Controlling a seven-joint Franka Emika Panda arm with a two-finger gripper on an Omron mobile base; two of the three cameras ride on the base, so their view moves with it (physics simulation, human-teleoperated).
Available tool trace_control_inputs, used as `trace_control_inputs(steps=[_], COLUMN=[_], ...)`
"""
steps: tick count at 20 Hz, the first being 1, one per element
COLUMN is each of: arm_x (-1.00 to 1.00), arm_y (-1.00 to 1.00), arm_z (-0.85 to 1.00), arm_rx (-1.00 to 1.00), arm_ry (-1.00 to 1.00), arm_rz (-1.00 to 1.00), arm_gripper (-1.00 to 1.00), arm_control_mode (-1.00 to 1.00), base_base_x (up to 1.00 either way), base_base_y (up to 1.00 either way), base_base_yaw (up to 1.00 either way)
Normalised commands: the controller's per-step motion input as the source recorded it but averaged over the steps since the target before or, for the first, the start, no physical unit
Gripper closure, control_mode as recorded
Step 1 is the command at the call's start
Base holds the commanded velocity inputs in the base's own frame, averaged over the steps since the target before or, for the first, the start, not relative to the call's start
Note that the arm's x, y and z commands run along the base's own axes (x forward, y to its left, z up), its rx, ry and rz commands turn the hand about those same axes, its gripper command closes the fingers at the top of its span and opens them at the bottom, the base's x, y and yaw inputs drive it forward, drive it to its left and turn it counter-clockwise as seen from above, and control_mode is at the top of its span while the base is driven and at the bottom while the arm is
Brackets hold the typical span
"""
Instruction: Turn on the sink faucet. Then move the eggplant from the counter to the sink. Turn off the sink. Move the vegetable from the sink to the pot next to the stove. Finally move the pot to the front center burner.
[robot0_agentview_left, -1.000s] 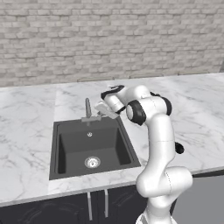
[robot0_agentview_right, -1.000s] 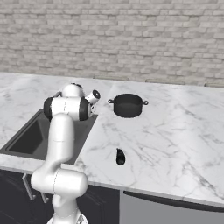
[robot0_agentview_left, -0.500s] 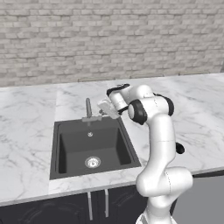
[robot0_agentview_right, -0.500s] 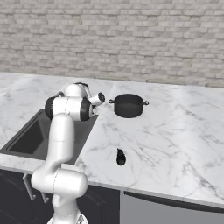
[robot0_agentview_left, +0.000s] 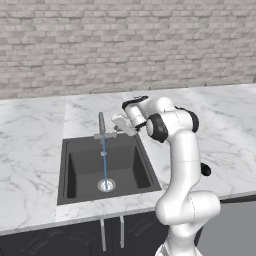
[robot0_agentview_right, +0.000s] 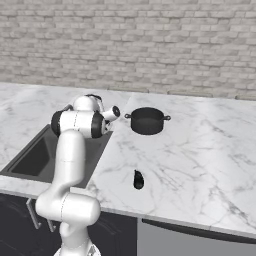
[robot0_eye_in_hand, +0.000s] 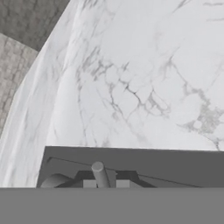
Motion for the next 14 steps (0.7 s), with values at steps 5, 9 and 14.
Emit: trace_control_inputs(steps=[5,9,14], arm_x=[-0.06,-0.02,-0.01], arm_y=[-0.32,-0.26,-0.31], arm_z=[-0.31,0.00,0.14], arm_rx=[0.03,0.00,0.00], arm_ry=[0.00,0.02,0.01], arm_rz=[0.00,0.00,0.00], arm_gripper=[1.00,-1.00,-1.00], arm_control_mode=[-1.00,-1.00,-1.00], base_base_x=[0.00,0.00,0.00], base_base_y=[0.00,0.00,0.00], base_base_yaw=[0.00,0.00,0.00])
